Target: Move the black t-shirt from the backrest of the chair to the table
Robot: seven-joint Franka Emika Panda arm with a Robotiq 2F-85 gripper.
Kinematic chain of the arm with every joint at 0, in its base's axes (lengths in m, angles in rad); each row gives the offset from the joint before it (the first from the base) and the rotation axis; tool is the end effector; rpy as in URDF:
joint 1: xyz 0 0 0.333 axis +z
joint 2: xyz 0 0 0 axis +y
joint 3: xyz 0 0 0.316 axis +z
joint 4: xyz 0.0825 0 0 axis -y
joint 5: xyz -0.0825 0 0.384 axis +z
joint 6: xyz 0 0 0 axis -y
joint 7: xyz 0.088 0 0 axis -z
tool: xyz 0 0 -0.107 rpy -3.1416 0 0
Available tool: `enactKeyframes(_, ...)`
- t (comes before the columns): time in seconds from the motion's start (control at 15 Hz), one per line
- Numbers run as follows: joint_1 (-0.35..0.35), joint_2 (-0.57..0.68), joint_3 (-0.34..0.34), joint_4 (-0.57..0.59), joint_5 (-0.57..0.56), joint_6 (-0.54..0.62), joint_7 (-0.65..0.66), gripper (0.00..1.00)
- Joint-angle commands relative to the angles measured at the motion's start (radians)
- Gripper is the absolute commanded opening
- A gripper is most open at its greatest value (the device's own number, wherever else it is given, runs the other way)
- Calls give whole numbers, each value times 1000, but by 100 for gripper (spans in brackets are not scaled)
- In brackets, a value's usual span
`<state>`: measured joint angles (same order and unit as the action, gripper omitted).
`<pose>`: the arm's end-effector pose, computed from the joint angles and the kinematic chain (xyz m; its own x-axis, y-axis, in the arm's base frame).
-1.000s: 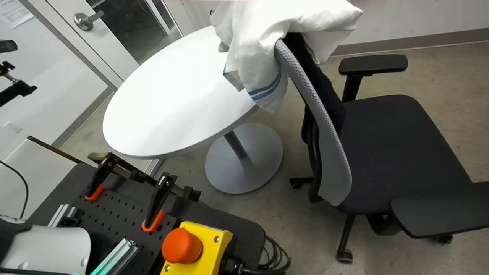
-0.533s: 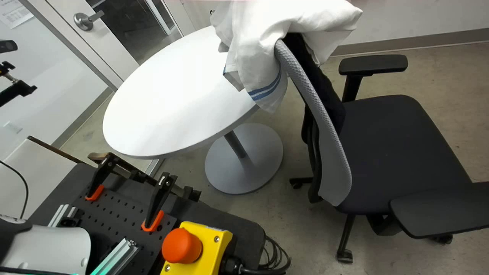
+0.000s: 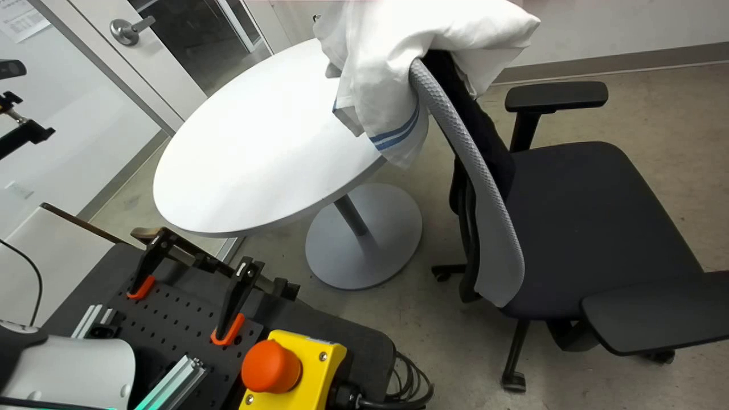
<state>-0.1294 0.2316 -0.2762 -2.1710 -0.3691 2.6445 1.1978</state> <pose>0.5400 -0.2184 0.3137 0.2536 -0.9016 0.3506 -0.9539 -0.2932 -0.0639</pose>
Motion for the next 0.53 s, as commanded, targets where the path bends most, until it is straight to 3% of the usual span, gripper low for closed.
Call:
enactKeyframes(0.0, 28, 12, -25, 9, -3, -16, 26, 64)
enactKeyframes(0.47, 18, -1, -16, 17, 67, -49, 7, 10)
